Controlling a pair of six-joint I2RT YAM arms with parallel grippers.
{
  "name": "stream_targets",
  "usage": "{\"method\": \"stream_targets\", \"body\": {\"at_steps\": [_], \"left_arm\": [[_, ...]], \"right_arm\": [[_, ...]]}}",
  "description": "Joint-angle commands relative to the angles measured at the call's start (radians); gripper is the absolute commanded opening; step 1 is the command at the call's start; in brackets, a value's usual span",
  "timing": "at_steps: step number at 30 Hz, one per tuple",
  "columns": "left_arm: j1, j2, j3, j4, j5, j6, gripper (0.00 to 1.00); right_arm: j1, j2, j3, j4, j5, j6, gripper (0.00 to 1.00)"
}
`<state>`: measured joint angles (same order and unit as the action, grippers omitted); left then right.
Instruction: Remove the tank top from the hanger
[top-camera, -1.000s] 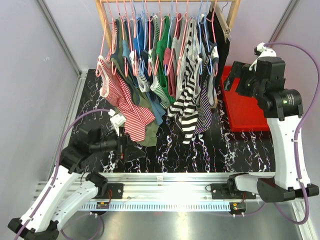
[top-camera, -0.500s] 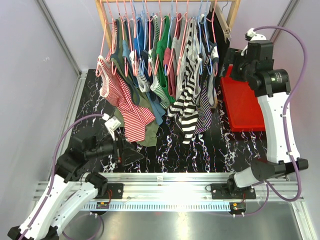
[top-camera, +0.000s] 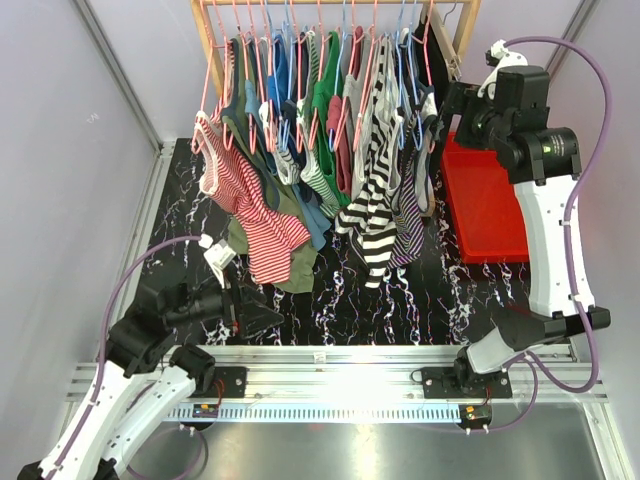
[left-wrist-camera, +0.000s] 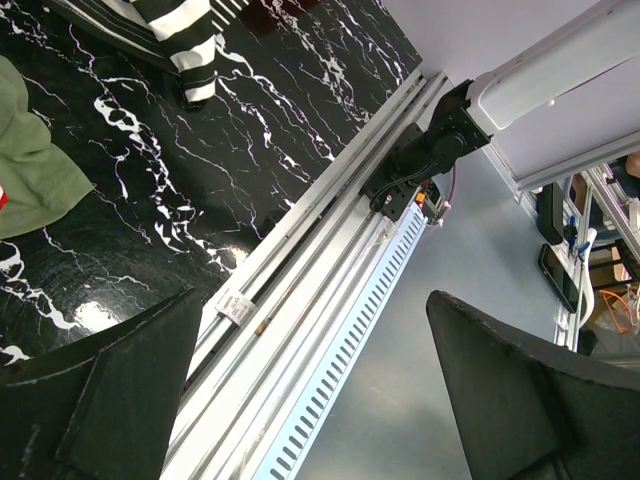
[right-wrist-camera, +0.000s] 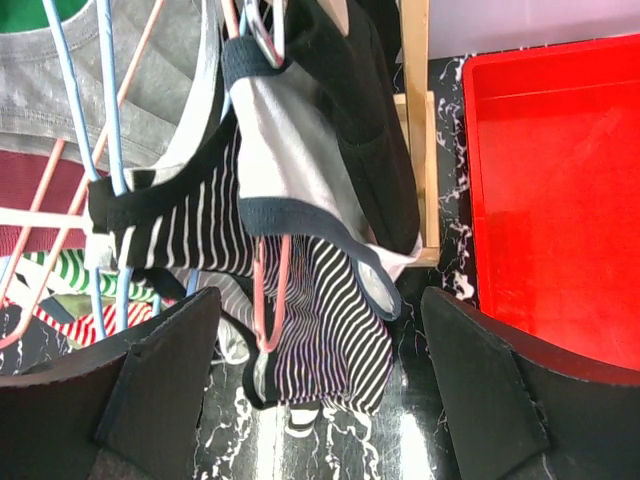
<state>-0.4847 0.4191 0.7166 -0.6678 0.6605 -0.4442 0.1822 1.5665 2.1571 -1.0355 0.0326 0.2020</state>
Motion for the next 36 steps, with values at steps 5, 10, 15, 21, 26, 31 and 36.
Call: {"method": "stream_targets", "body": {"at_steps": [5,10,15,21,26,31,36], "left_arm": [[-0.003,-0.022,-0.043,0.053,0.008,-0.037,0.99],[-0.003,-0.036,-0.046,0.043,-0.005,-0.042,0.99],[-0.005,-0.068,-0.062,0.025,-0.015,-0.048,0.99],[-0.005,-0.098,-0.081,0.028,-0.021,-0.07,0.99],[-0.003,-0.112,-0.097,0.039,-0.016,-0.085,0.99],[-0.005,-0.121,-0.106,0.043,-0.016,-0.093,0.99],[-0.005,-0.131,-0.115,0.05,-0.016,-0.096,0.99]], "right_arm": [[0.01,-0.031,-0.011,0.051,-0.028,-0.012,0.89],[0.01,0.024,0.023,0.063,-0.062,0.016,0.79],[0.013,0.09,0.099,0.04,-0.092,0.033,0.72],[0.022,0.148,0.161,0.032,-0.079,0.043,0.71],[0.042,0.227,0.254,-0.047,0.013,0.013,0.67],[0.085,0.273,0.268,-0.09,0.122,-0.029,0.54],[0.122,0.25,0.205,-0.071,0.236,-0.049,0.52]]}}
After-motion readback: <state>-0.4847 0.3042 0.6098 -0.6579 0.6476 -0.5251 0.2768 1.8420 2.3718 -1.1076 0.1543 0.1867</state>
